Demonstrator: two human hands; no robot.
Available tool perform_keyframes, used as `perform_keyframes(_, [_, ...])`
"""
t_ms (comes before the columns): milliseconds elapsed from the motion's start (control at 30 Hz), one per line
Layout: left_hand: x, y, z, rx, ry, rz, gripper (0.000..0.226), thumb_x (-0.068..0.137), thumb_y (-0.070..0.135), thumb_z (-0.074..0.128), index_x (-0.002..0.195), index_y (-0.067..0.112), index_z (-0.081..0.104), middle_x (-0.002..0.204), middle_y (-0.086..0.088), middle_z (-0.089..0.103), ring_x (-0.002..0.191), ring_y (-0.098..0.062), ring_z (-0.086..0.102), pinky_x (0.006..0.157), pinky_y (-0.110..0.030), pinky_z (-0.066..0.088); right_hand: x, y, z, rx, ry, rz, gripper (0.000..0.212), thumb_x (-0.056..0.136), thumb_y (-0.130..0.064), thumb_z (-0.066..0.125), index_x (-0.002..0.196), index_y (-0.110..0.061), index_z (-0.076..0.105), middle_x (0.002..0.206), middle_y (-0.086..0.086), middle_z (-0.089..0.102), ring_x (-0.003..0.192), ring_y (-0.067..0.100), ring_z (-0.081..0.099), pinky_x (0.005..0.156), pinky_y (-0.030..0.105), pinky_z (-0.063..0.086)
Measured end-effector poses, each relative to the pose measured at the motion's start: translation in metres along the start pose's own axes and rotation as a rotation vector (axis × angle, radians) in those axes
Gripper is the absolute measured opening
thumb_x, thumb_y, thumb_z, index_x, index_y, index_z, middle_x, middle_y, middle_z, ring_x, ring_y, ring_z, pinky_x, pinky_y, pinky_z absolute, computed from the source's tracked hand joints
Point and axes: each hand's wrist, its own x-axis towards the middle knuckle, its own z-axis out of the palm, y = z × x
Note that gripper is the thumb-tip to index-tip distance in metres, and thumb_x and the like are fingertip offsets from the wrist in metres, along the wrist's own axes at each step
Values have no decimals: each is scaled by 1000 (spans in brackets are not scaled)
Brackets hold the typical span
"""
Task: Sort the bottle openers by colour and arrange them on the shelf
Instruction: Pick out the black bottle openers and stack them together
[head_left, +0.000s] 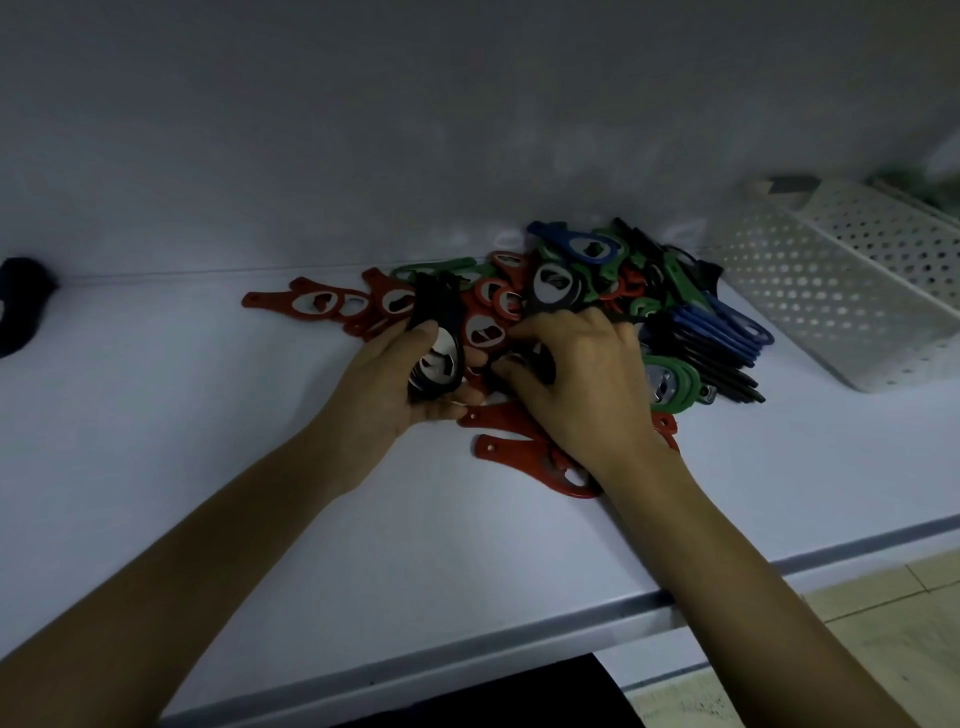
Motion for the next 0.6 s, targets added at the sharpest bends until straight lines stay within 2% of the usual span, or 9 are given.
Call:
perform_keyframes(233, [0,0,0,-10,-13,0,20,98,21,40,105,14,58,82,-4,73,62,-17,68,53,-24,55,0,2,2,-68,-67,-50,43,88,-54,53,118,-25,65,114,-2,57,105,19,48,85,31,29])
perform_keyframes(367, [0,1,0,-4,-6,7,21,98,22,40,105,13,58,82,-4,73,59,-15,67,53,-23,54,-2,0,2,-119,-105,-76,52,85,-58,53,122,-22,63,110,0,49,105,19,40,81,26,23])
perform_keyframes(433, [0,0,0,-4,1,4,21,98,23,41,106,14,58,82,-4,73,60,-15,67,53,-23,54,-1,-1,3,-90,-90,-73,48,84,-53,61,117,-18,63,107,0,49,102,18,41,82,25,24])
perform_keyframes(500, [0,0,-1,-8,2,1,21,97,23,41,107,14,58,82,-5,73,61,-16,67,54,-24,54,-1,-1,2,41,-54,-51,36,83,-43,67,104,-16,61,101,-1,54,96,16,47,85,27,35])
perform_keyframes(567, [0,0,0,-4,-5,3,22,97,24,42,107,14,58,82,-5,73,62,-17,67,55,-24,55,-2,0,-1,241,65,-35,20,83,-28,71,89,-12,61,89,0,58,85,15,52,77,34,47])
perform_keyframes(600, [-1,1,0,-2,-9,2,22,97,24,42,107,14,58,82,-6,72,62,-17,67,56,-25,55,-2,0,-3,296,176,-34,16,83,-23,71,85,-10,61,84,1,59,80,15,53,72,34,49])
